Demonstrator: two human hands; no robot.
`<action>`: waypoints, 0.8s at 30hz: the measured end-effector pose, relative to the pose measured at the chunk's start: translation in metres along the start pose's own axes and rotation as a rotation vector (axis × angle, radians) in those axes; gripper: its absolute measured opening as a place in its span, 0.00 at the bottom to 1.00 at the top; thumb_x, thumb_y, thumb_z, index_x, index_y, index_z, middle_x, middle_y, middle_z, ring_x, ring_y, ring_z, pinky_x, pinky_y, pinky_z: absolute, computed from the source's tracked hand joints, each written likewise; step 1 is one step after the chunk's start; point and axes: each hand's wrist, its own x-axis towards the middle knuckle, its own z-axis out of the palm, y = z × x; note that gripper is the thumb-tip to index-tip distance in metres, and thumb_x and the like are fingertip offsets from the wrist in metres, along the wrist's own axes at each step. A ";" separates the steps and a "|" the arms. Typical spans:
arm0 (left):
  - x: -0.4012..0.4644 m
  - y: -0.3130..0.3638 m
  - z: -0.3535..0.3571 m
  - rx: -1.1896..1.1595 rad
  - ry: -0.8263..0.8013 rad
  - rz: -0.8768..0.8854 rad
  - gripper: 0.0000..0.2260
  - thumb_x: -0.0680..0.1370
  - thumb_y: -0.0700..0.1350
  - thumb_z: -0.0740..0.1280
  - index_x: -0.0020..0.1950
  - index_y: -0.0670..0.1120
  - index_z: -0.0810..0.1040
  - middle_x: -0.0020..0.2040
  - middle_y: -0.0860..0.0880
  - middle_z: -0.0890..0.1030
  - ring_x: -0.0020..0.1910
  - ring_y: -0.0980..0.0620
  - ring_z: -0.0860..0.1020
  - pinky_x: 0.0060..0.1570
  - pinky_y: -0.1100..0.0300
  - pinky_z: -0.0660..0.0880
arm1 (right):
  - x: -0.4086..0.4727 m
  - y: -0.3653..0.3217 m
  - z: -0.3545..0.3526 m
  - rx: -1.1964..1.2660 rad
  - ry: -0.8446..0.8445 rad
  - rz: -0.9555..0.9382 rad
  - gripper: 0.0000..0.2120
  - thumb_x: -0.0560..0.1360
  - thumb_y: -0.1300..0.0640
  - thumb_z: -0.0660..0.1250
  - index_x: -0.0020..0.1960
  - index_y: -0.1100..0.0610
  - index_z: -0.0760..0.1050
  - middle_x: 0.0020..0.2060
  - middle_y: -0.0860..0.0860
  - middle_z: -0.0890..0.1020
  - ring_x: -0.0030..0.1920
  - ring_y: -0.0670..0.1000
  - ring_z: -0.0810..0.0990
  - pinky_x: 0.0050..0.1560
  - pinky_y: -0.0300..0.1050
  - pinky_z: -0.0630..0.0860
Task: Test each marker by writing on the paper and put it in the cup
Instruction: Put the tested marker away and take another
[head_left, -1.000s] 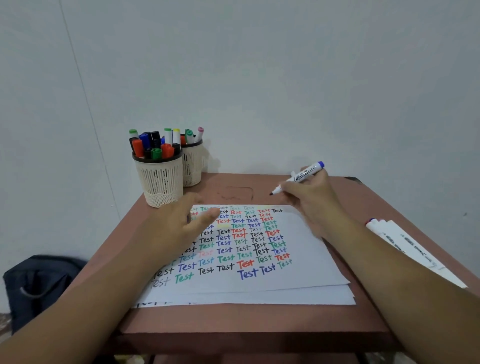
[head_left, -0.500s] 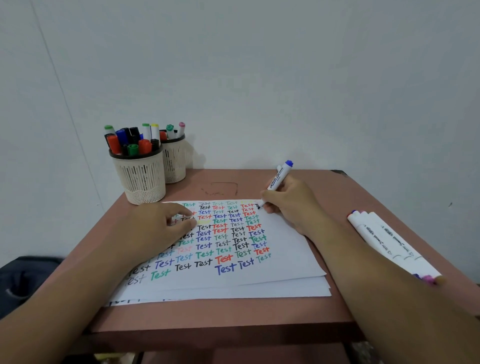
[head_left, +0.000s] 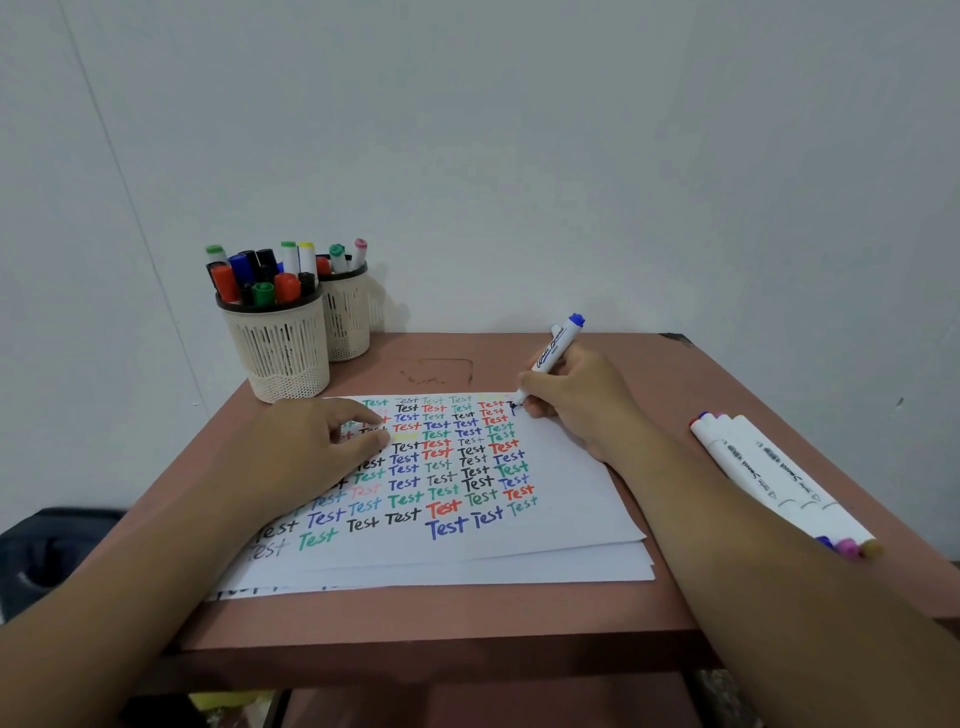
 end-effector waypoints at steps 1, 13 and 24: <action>0.000 -0.001 0.000 -0.005 -0.002 -0.002 0.15 0.76 0.67 0.63 0.60 0.65 0.79 0.35 0.58 0.79 0.36 0.59 0.77 0.34 0.61 0.69 | 0.000 0.000 0.000 0.004 -0.001 0.000 0.07 0.75 0.66 0.74 0.50 0.63 0.78 0.40 0.58 0.82 0.34 0.52 0.82 0.42 0.45 0.83; 0.000 0.000 0.000 -0.001 -0.009 -0.011 0.15 0.77 0.67 0.63 0.59 0.65 0.79 0.35 0.55 0.80 0.35 0.58 0.77 0.33 0.61 0.67 | -0.005 -0.002 0.002 -0.155 0.012 -0.039 0.06 0.76 0.63 0.71 0.51 0.62 0.77 0.41 0.57 0.81 0.36 0.51 0.80 0.47 0.57 0.84; 0.002 -0.002 0.002 0.039 0.002 0.010 0.16 0.76 0.69 0.62 0.60 0.66 0.79 0.35 0.56 0.79 0.34 0.58 0.76 0.32 0.61 0.67 | -0.004 -0.003 0.000 -0.084 0.048 -0.020 0.06 0.75 0.66 0.72 0.50 0.63 0.77 0.42 0.61 0.81 0.35 0.54 0.80 0.41 0.50 0.83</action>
